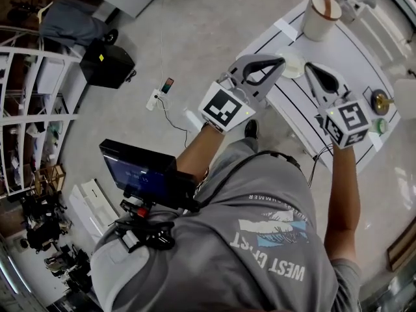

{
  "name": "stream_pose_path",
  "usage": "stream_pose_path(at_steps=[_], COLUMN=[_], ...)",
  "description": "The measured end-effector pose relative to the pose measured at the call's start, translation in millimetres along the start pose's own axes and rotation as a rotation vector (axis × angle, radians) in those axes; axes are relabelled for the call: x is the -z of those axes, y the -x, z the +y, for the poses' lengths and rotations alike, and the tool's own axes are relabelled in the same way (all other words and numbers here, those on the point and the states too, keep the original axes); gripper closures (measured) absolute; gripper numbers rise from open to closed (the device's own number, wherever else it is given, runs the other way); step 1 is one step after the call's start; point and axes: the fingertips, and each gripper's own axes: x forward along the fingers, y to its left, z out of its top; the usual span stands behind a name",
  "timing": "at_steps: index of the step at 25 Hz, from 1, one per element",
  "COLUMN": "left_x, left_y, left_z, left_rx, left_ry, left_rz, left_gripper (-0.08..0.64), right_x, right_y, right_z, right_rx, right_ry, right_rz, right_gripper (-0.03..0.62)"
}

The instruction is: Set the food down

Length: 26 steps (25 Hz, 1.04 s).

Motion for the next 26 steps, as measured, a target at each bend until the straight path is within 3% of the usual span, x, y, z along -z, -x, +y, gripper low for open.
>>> stream_pose_path(at_steps=[4, 7, 13, 26], left_x=[-30, -47, -70, -70], left_y=[5, 10, 17, 21], left_z=[-14, -30, -66, -110], left_rx=[0.007, -0.007, 0.01, -0.008], left_ry=[0.031, 0.014, -0.018, -0.021], left_rz=[-0.044, -0.041, -0.082, -0.06], left_gripper=[0.552, 0.552, 0.552, 0.551], right_x=[-72, -94, -86, -62], right_y=[84, 136, 187, 230], right_z=[31, 47, 54, 59], right_rx=[0.034, 0.089, 0.183, 0.204], right_ry=[-0.006, 0.025, 0.071, 0.043], right_rz=[-0.236, -0.302, -0.296, -0.287], right_gripper=[0.586, 0.586, 0.586, 0.586])
